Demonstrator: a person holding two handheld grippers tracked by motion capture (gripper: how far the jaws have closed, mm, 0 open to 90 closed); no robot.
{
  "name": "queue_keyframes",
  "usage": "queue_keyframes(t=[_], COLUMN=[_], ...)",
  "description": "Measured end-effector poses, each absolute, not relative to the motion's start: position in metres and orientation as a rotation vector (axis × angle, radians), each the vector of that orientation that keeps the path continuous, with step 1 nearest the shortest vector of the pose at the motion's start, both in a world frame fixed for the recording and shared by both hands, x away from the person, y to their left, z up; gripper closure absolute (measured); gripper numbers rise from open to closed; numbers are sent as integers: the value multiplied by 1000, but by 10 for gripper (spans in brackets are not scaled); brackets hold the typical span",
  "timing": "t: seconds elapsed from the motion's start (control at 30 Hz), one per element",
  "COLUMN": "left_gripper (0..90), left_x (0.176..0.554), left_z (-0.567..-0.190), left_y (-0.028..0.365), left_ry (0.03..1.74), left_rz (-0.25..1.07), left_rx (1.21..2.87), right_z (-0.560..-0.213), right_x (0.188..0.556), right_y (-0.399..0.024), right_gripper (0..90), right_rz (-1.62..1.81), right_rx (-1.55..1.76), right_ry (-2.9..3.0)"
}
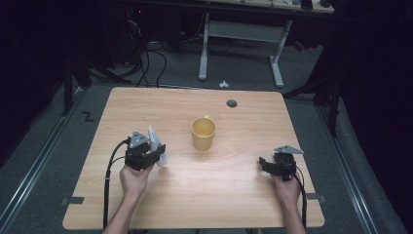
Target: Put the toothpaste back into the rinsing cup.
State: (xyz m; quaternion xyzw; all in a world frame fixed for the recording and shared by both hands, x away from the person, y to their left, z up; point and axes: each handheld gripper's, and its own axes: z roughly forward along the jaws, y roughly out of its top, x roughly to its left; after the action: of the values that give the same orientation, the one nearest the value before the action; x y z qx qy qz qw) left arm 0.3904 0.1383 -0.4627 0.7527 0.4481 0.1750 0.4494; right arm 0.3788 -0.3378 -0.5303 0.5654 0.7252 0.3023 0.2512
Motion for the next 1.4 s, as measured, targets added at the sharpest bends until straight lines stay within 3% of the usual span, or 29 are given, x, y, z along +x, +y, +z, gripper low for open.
queue_keyframes(t=[1.4], left_gripper=[682], left_x=[414], left_z=[-421], left_y=[108], left_ry=[992], left_rz=[418], left_rx=[1898], right_z=[-530], right_x=[379], right_y=[-338], right_gripper=[301], right_rz=[823], right_rx=[1541], right_ry=[1972])
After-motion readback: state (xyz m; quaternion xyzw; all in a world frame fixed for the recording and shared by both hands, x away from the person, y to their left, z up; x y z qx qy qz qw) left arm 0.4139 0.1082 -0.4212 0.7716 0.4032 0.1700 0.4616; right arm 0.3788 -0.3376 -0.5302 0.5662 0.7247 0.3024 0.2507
